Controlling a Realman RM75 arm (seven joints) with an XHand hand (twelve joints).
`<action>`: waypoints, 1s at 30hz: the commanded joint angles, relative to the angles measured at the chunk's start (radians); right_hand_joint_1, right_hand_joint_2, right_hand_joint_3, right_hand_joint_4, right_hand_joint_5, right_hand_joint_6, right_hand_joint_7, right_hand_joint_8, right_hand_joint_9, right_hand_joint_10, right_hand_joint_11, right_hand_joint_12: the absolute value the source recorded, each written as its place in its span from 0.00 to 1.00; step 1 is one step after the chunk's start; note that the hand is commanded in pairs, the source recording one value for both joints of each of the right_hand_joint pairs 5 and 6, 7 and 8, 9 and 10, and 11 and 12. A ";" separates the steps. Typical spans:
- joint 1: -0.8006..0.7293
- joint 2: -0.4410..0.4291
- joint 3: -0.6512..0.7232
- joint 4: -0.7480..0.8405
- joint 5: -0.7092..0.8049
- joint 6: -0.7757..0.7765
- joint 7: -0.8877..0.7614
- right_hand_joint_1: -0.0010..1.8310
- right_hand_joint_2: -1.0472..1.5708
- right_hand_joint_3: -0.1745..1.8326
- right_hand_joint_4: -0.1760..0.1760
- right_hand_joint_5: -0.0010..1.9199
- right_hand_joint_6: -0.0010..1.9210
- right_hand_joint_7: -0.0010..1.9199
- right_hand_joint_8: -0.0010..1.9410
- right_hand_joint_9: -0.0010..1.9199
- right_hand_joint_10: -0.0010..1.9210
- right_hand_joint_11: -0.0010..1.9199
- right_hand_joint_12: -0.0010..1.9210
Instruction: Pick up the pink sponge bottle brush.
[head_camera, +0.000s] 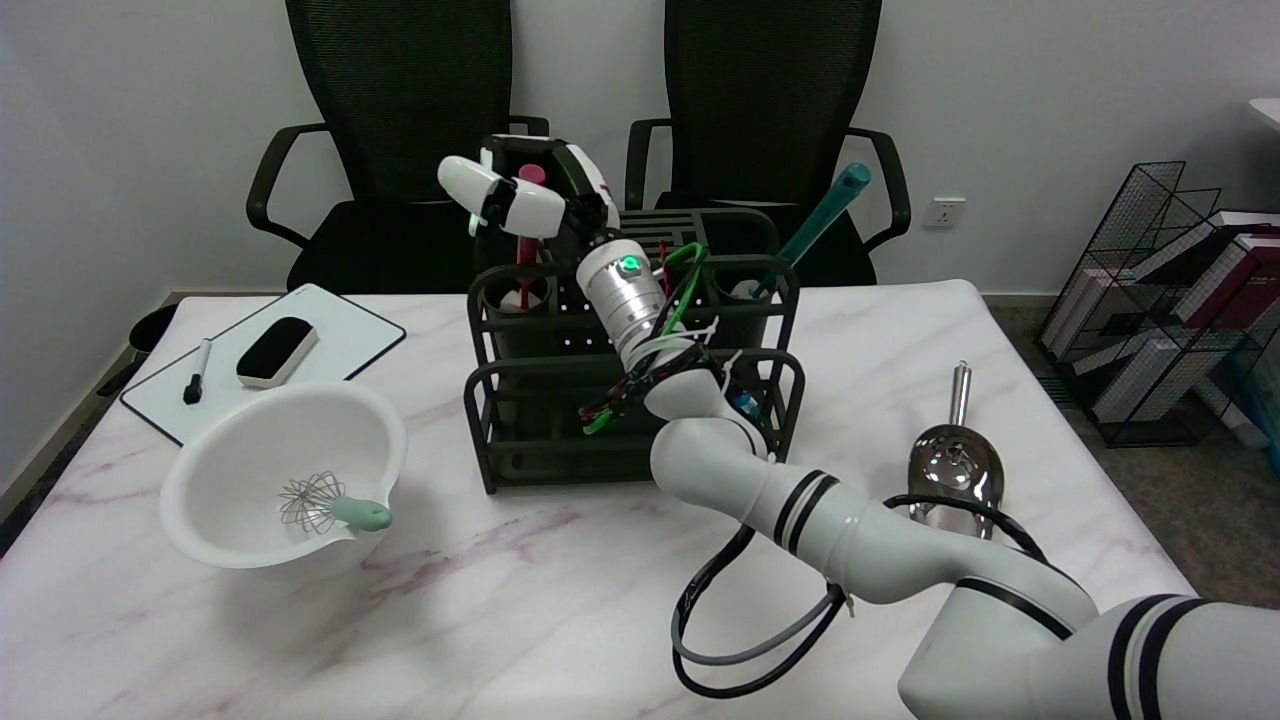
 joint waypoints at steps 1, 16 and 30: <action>0.007 0.000 0.000 -0.009 -0.003 -0.009 0.000 0.61 0.40 0.53 0.50 0.70 0.70 0.77 0.76 0.75 0.75 0.69 0.69; 0.022 -0.004 -0.003 -0.021 -0.005 -0.009 0.000 0.61 0.45 0.45 0.50 0.81 0.80 0.85 0.84 0.78 0.78 0.74 0.74; 0.049 -0.011 -0.010 -0.062 -0.006 -0.011 0.000 0.60 0.74 0.52 0.50 0.96 0.96 0.94 0.93 0.85 0.85 0.81 0.81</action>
